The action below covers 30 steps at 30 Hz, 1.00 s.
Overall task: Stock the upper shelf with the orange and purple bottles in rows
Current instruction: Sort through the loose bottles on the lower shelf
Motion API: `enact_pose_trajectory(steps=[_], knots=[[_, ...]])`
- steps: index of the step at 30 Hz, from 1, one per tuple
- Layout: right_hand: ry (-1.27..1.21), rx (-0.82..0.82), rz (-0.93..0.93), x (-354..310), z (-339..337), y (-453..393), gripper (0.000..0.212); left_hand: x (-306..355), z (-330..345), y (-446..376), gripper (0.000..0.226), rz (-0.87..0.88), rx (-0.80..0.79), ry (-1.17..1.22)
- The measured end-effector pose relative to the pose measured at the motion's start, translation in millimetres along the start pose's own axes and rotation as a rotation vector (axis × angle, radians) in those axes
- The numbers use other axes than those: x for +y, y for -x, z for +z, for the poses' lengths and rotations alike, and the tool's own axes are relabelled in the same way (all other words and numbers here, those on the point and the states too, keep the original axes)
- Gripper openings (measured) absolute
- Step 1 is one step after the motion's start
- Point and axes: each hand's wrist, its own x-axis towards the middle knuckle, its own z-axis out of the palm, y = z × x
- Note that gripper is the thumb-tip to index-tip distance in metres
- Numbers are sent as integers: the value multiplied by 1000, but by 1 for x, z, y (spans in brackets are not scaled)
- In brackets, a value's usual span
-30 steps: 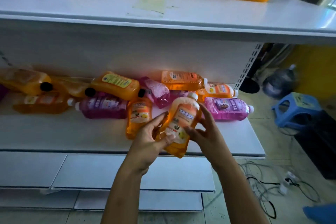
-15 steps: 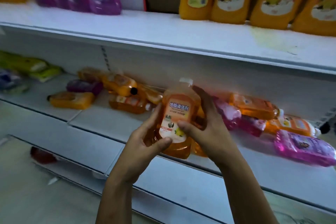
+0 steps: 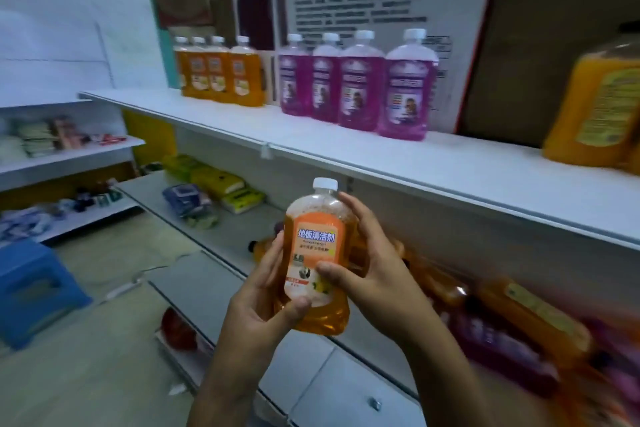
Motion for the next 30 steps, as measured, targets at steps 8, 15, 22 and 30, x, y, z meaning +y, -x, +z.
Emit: enact_pose_trajectory(steps=[8, 15, 22, 30], knots=[[-40, -171, -102, -17, 94, -76, 81, 23, -98, -11, 88, 79, 236, -68], [-102, -286, -97, -7, 141, -123, 81, 14, -155, -23, 71, 142, 365, -70], [-90, -357, -118, -2, 168, -197, 81, 10, -194, -74, 70, 186, 417, -71], [-28, -311, -214, 6, 211, -297, 87, 21, -263, -161, 72, 288, 433, -144]])
